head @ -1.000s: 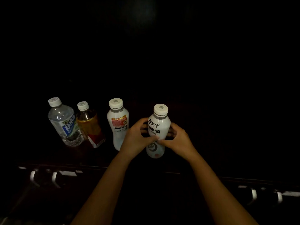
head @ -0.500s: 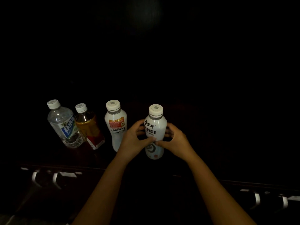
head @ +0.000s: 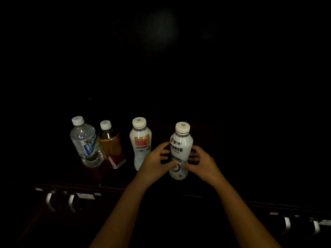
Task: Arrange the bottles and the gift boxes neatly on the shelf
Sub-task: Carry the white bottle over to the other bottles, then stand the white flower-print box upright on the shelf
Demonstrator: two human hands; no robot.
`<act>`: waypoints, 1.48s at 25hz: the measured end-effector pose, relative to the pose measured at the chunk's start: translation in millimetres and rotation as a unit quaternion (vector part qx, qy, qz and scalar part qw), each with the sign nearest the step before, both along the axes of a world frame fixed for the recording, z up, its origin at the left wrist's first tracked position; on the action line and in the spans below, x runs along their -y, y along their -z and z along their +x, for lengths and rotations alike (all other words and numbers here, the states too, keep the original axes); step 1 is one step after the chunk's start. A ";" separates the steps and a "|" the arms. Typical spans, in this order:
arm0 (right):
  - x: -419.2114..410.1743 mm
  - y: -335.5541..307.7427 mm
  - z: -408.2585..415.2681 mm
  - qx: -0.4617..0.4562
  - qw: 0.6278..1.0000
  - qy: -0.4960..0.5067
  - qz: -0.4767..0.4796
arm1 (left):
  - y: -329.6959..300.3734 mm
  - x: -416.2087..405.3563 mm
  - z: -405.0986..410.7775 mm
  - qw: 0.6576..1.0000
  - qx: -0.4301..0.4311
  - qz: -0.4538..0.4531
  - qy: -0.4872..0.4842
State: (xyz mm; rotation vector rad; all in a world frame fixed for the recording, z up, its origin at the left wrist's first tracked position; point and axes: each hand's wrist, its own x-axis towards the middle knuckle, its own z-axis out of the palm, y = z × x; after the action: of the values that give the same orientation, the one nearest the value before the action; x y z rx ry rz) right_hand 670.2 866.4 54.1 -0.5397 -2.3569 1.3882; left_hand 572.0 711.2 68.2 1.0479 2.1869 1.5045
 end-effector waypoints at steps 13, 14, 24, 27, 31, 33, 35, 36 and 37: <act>216.3 -22.4 -5.8 0.079 0.986 0.055 0.139 | 10.7 238.8 -51.2 0.998 -0.049 -0.047 0.017; 241.6 -25.0 -15.0 0.071 0.986 0.049 0.141 | 10.8 267.7 -61.3 0.997 -0.051 -0.050 0.007; 403.2 -46.8 -113.0 0.043 0.981 -0.045 0.183 | -5.0 457.2 -134.1 0.990 -0.072 -0.077 -0.099; 430.9 -48.2 -150.6 0.033 0.977 -0.083 0.193 | -8.3 485.9 -158.4 0.986 -0.075 -0.088 -0.123; 474.4 -38.8 -223.6 0.012 0.975 -0.131 0.178 | -4.5 524.6 -206.6 0.976 -0.083 -0.126 -0.159; 495.5 -33.5 -262.6 -0.001 0.971 -0.156 0.180 | -7.4 538.0 -235.4 0.970 -0.092 -0.148 -0.170; 515.0 -31.6 -310.1 -0.009 0.968 -0.175 0.180 | -14.2 551.4 -275.5 0.965 -0.104 -0.151 -0.190; 520.7 -32.2 -330.5 -0.010 0.967 -0.178 0.184 | -19.0 555.6 -295.3 0.961 -0.115 -0.153 -0.198; 525.7 -33.1 -351.3 -0.012 0.965 -0.182 0.188 | -24.3 559.9 -315.9 0.957 -0.126 -0.162 -0.205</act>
State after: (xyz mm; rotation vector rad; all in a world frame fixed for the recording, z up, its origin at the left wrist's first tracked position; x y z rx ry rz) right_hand 319.0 340.7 87.1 0.0186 -2.7014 1.0207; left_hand 256.1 151.3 92.5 0.7391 2.8485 1.1351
